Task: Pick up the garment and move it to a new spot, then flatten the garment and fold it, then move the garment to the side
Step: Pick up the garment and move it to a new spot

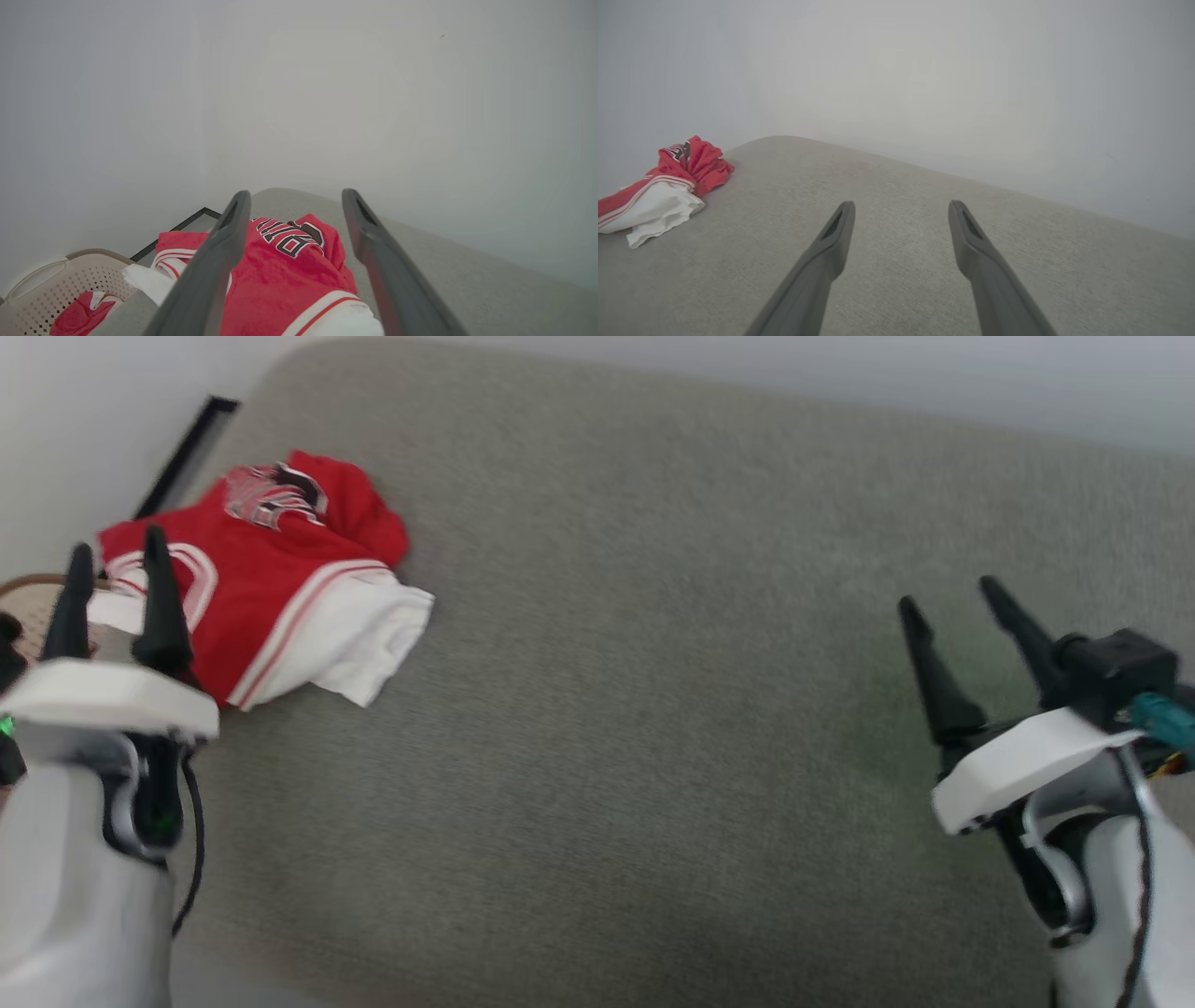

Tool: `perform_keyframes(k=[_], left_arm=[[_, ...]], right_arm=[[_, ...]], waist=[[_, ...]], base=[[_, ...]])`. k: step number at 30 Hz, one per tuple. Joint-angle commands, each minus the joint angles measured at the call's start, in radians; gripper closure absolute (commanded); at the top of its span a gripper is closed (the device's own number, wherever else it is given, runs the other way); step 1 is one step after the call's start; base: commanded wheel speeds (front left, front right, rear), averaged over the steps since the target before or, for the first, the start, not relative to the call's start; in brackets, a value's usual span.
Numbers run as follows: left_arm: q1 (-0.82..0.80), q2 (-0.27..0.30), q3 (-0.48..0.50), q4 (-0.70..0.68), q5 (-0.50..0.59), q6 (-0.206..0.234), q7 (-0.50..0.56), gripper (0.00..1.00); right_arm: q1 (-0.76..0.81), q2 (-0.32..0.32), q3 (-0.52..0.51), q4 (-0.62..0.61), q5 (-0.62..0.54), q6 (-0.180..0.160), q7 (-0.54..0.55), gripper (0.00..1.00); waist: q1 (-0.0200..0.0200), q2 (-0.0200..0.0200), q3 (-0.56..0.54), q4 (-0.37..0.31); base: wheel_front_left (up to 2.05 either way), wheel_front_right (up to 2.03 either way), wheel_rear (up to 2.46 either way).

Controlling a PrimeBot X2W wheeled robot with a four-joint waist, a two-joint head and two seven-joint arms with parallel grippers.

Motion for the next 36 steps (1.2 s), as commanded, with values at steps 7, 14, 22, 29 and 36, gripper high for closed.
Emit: perform_keyframes(k=[7, 14, 22, 29, 36], left_arm=[[-0.219, 0.023, 0.002, 0.280, -0.064, -0.035, 0.058, 0.00], [-0.406, 0.054, -0.013, 0.584, -0.106, -0.031, 0.267, 0.00], [-0.489, 0.022, -0.041, 0.798, -0.129, -0.005, 0.580, 0.00], [-0.470, -0.005, -0.053, 0.840, -0.142, 0.027, 0.710, 0.00], [-0.497, 0.064, -0.056, 0.806, -0.138, -0.030, 0.593, 1.00]], right_arm=[[-0.025, -0.034, -0.036, -0.083, -0.019, 0.000, 0.047, 0.00], [-0.038, -0.053, -0.048, -0.148, -0.029, 0.000, 0.087, 0.00], [-0.025, -0.059, -0.051, -0.196, -0.039, 0.000, 0.123, 0.00], [-0.037, -0.056, -0.044, -0.209, -0.043, 0.000, 0.138, 0.00], [-0.032, -0.051, -0.051, -0.191, -0.046, 0.000, 0.133, 0.00]], waist=[[0.0000, 0.0000, 0.159, -0.086], [0.0000, 0.0000, 0.238, -0.124], [0.0000, 0.0000, 0.288, -0.151], [0.0000, 0.0000, 0.304, -0.158], [0.0000, 0.0000, 0.283, -0.147]], base=[[0.00, 0.00, 0.00], [0.00, 0.00, 0.00], [0.00, 0.00, 0.00], [0.00, 0.00, 0.00], [0.00, 0.00, 0.00]])
